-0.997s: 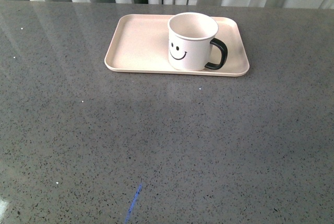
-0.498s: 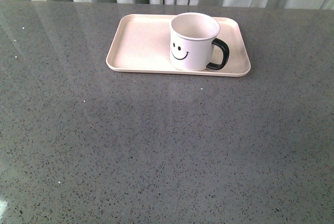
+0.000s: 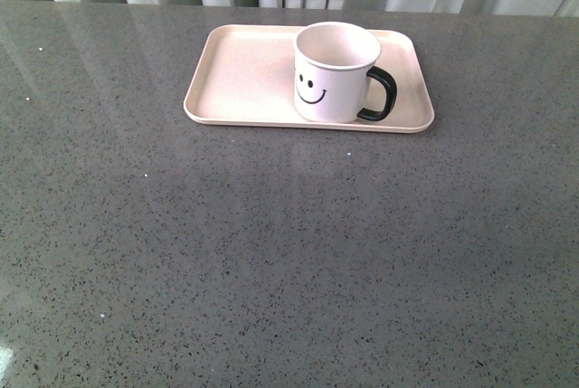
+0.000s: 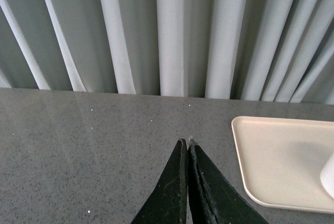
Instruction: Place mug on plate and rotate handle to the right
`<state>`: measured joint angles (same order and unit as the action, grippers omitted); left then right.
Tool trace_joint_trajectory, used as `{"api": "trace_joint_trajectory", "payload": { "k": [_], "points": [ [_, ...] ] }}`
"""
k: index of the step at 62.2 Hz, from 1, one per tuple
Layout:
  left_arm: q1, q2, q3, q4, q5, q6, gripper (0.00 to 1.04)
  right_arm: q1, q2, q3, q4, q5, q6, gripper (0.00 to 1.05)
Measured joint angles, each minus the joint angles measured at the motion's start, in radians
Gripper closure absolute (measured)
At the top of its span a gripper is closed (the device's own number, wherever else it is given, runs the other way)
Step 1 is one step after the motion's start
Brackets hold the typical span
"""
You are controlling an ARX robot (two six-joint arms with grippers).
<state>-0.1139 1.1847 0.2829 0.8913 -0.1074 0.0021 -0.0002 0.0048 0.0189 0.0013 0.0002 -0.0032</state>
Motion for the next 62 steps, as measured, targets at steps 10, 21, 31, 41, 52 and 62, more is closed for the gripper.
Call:
{"api": "trace_joint_trajectory", "payload": {
  "k": [10, 21, 31, 41, 52, 62],
  "points": [
    [0.025, -0.101, -0.080, -0.016, 0.025, 0.000, 1.03, 0.000, 0.000, 0.000, 0.000, 0.000, 0.000, 0.09],
    [0.090, -0.212, -0.147, -0.065, 0.099, 0.000, 1.03, 0.000, 0.000, 0.000, 0.000, 0.000, 0.000, 0.09],
    [0.109, -0.317, -0.188, -0.125, 0.108, 0.000, 1.03, 0.000, 0.000, 0.000, 0.000, 0.000, 0.000, 0.09],
    [0.110, -0.378, -0.248, -0.121, 0.108, 0.000, 1.03, 0.000, 0.000, 0.000, 0.000, 0.000, 0.000, 0.09],
    [0.110, -0.504, -0.269, -0.233, 0.108, 0.000, 1.03, 0.000, 0.000, 0.000, 0.000, 0.000, 0.000, 0.09],
    [0.110, -0.607, -0.269, -0.328, 0.108, 0.000, 1.03, 0.000, 0.000, 0.000, 0.000, 0.000, 0.000, 0.09]
  ]
}}
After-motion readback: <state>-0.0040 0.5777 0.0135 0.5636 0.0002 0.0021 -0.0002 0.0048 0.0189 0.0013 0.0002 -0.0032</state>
